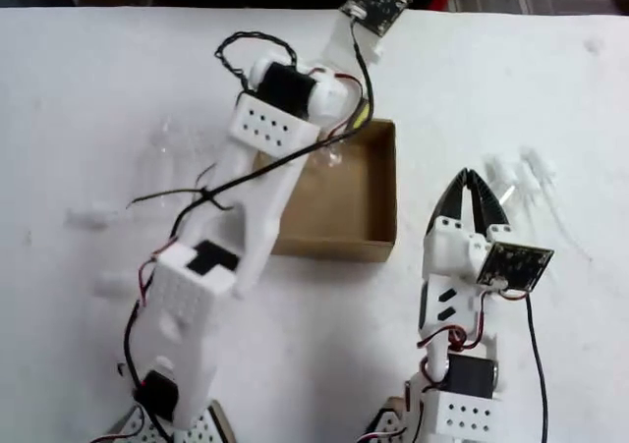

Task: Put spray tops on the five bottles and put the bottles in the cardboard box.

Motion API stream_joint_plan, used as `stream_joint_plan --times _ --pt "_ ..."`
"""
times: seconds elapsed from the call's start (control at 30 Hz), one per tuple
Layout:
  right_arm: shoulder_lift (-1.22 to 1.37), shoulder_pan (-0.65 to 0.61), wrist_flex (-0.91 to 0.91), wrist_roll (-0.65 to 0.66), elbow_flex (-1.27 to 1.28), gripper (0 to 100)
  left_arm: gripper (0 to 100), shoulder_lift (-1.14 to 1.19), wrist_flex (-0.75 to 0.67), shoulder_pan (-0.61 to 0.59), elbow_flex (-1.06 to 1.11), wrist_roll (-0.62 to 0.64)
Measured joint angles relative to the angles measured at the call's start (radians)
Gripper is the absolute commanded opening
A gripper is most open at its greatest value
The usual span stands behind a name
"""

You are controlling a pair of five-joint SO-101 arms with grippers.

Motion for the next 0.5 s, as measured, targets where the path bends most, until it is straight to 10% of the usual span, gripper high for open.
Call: stream_joint_plan --times 0.5 --pt "0.025 -0.025 -0.002 0.0 0.002 2.1 2 0.33 0.1 -0.049 -0.423 0.106"
